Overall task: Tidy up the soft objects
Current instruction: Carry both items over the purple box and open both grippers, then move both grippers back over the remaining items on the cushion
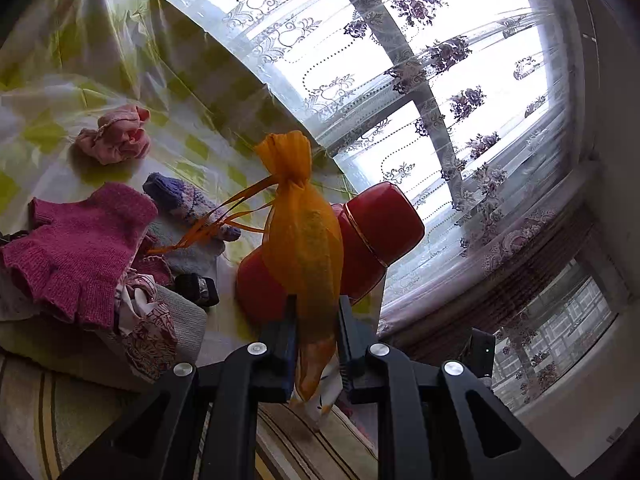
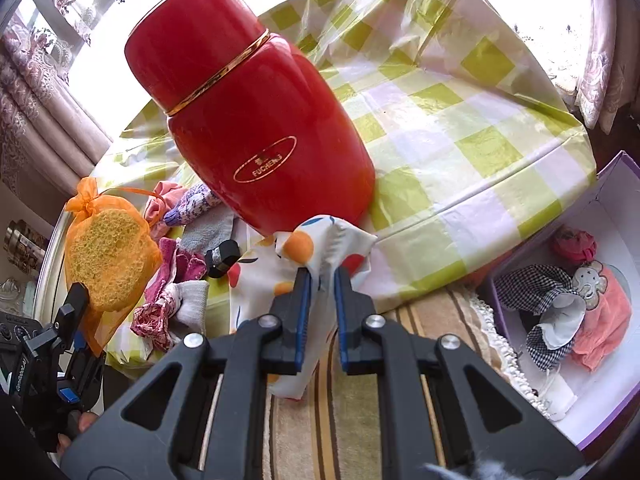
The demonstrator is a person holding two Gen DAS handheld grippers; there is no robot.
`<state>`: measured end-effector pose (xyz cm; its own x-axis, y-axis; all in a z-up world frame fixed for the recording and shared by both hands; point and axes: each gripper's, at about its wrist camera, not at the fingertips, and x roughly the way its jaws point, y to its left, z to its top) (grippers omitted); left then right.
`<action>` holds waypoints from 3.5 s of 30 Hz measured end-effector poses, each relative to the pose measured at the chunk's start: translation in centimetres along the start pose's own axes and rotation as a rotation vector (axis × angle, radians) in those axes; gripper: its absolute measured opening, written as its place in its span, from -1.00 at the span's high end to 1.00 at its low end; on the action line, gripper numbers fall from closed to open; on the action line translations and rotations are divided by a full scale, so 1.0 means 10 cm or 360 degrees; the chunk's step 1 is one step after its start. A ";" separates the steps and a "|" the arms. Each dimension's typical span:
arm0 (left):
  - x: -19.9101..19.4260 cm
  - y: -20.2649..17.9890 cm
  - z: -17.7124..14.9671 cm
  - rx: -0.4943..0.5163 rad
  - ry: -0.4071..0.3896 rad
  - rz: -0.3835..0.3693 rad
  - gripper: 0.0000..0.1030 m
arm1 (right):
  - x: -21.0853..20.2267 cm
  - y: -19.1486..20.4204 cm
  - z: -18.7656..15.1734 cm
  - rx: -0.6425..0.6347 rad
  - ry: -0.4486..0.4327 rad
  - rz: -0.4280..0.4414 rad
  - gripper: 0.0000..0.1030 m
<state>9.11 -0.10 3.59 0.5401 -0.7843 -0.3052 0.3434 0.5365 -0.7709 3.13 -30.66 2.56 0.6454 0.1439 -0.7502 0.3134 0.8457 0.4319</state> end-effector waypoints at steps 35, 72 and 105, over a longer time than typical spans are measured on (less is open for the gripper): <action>1.29 -1.52 -1.11 0.0356 0.0738 -0.0323 0.65 | -1.19 -1.93 0.15 0.0153 -0.0208 -0.0766 0.63; 0.83 -0.84 -0.47 0.0667 0.0293 0.1125 -0.60 | -0.96 -0.66 0.04 -0.0574 -0.0409 -0.0760 -0.70; -0.31 0.19 0.12 0.0248 0.0004 0.1155 -0.42 | -0.05 0.85 -0.13 -0.0927 -0.0097 -0.0077 -0.70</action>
<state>9.00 3.74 3.76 0.6711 -0.2163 -0.7091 0.0057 0.9580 -0.2868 4.53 -22.86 5.97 0.6842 0.0826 -0.7246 -0.0795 0.9961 0.0386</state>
